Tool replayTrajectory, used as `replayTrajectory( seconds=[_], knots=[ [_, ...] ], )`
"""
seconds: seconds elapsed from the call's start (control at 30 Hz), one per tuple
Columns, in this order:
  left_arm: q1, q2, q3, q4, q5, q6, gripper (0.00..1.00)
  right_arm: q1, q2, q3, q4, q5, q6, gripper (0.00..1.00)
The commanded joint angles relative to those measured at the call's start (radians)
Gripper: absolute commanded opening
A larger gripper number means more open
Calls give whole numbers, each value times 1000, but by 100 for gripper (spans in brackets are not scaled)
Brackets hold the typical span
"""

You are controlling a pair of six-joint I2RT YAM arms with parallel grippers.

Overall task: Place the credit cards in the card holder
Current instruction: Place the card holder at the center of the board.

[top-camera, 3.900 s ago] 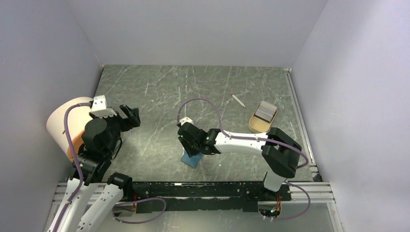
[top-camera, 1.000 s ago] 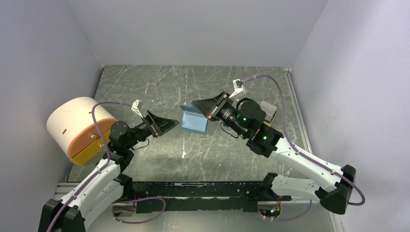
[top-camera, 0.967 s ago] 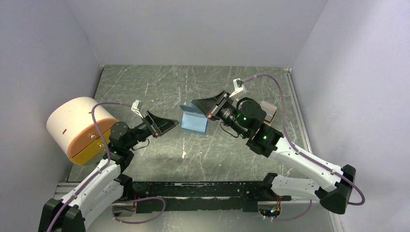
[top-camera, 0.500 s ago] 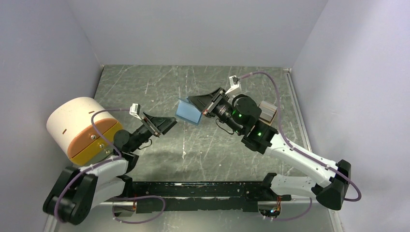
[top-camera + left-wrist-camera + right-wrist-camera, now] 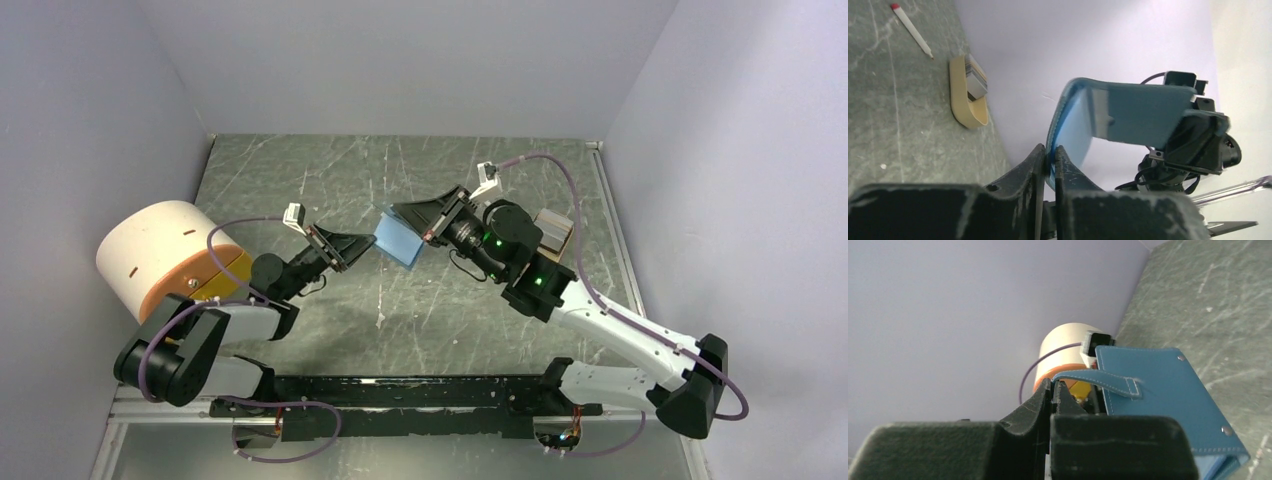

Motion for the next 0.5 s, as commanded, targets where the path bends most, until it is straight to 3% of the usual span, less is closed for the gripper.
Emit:
replayTrajectory(
  seconds=[0.0, 0.13, 0.23, 0.33, 0.47],
  knots=[
    [-7, -4, 30, 292, 32, 13, 9, -31, -54, -62, 0, 10, 14, 0],
    [3, -63, 27, 157, 83, 56, 9, -85, -89, -111, -80, -7, -5, 1],
    [21, -121, 57, -62, 157, 133, 9, -129, -125, -157, -169, -15, -39, 12],
    [29, -171, 150, -434, 256, 280, 9, -157, -159, -184, -295, 16, -112, 30],
    [30, -164, 348, -1036, 318, 607, 9, -164, -171, -180, -463, 41, -243, 51]
  ],
)
